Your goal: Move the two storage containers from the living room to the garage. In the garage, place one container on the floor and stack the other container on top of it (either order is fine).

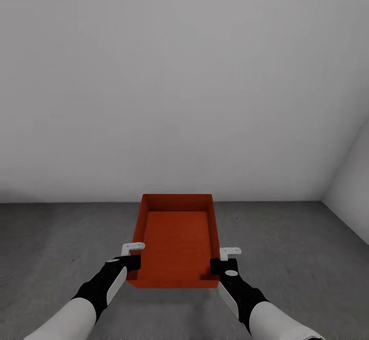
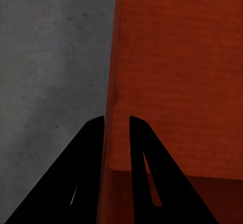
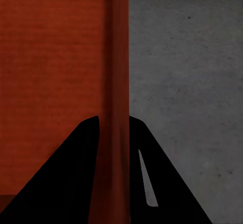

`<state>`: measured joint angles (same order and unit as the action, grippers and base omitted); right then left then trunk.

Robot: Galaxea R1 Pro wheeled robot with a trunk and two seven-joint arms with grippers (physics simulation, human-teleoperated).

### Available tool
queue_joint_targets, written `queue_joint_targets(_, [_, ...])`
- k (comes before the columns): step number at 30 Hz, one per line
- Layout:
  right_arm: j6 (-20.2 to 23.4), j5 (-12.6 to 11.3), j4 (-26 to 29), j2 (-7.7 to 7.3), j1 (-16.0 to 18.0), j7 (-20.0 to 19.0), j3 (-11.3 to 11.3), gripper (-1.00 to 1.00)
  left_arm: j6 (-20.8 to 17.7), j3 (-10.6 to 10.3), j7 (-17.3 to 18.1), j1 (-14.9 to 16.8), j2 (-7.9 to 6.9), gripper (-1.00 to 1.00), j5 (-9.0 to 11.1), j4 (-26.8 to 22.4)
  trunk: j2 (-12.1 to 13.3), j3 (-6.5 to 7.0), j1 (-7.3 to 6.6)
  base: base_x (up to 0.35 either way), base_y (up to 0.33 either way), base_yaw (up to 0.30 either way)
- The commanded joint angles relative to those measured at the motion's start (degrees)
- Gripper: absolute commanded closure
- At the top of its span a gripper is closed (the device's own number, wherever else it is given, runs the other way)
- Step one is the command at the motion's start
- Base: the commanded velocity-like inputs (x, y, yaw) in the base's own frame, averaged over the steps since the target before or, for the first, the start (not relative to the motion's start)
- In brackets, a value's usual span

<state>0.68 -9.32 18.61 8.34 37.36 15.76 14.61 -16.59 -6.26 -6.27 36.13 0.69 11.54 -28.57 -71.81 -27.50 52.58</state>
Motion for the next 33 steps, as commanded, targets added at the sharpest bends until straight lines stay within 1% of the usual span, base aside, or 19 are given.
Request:
queue_joint_targets(1, [0.11,-1.67,-0.07,-0.08,0.0,-0.11,1.21,1.0,2.61,1.16,-0.83,0.08,-0.43,1.0,-0.38,-0.26,-0.04,-0.16,0.0,0.0,0.0,0.0])
queue_joint_targets(33, [0.09,-1.51,0.02,-0.08,0.0,-0.11,1.29,1.0,2.59,1.16,-0.83,0.08,-0.43,1.0,-0.38,-0.3,-0.04,-3.06,0.0,0.0,0.0,0.0])
